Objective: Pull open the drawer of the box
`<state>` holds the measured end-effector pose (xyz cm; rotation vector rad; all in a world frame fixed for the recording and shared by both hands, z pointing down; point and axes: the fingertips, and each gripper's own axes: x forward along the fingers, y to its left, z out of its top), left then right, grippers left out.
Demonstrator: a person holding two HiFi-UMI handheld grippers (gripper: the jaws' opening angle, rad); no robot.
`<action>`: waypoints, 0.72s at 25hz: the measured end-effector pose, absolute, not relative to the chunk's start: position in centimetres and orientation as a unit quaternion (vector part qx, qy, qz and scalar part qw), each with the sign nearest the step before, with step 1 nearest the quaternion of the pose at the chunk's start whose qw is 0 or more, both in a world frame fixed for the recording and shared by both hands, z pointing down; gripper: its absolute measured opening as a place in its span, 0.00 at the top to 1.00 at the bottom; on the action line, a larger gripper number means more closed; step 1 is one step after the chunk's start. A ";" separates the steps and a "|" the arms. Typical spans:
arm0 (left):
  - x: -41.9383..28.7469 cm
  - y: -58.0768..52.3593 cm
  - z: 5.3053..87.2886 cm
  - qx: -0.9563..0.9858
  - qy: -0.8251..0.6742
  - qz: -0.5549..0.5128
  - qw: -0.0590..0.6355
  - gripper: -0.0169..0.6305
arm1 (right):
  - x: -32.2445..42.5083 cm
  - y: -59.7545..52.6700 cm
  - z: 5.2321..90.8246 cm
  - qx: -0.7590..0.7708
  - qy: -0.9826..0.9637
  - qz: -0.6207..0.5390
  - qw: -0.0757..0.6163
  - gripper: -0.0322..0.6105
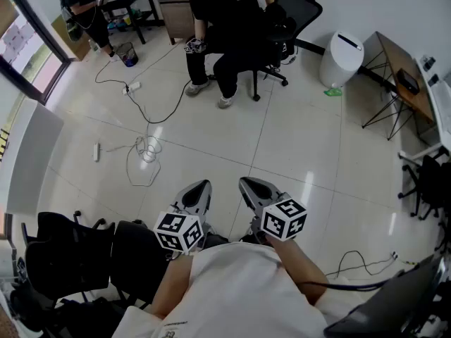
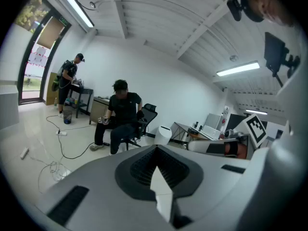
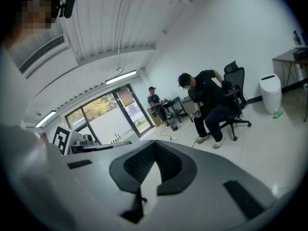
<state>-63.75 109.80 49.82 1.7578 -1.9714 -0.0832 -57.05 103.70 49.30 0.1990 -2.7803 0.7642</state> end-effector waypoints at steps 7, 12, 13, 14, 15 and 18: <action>-58.4 104.3 49.9 0.677 -0.694 -0.020 0.243 0.98 | -51.1 98.4 49.6 0.113 -0.950 0.268 0.113 0.97; -53.5 99.8 49.5 0.714 -0.660 0.003 0.234 0.98 | -45.9 94.3 49.3 0.155 -0.945 0.271 0.095 0.97; -52.5 98.9 49.4 0.722 -0.652 0.009 0.232 0.97 | -44.9 93.6 49.2 0.163 -0.944 0.272 0.091 0.97; -51.4 98.0 49.4 0.729 -0.645 0.013 0.231 0.98 | -43.7 92.9 49.2 0.171 -0.943 0.273 0.086 0.97; -50.3 97.1 49.4 0.735 -0.637 0.017 0.230 0.98 | -42.6 92.1 49.2 0.180 -0.941 0.275 0.082 0.97; -47.0 94.6 49.3 0.756 -0.613 0.028 0.227 0.98 | -38.9 90.1 49.3 0.209 -0.934 0.281 0.070 0.97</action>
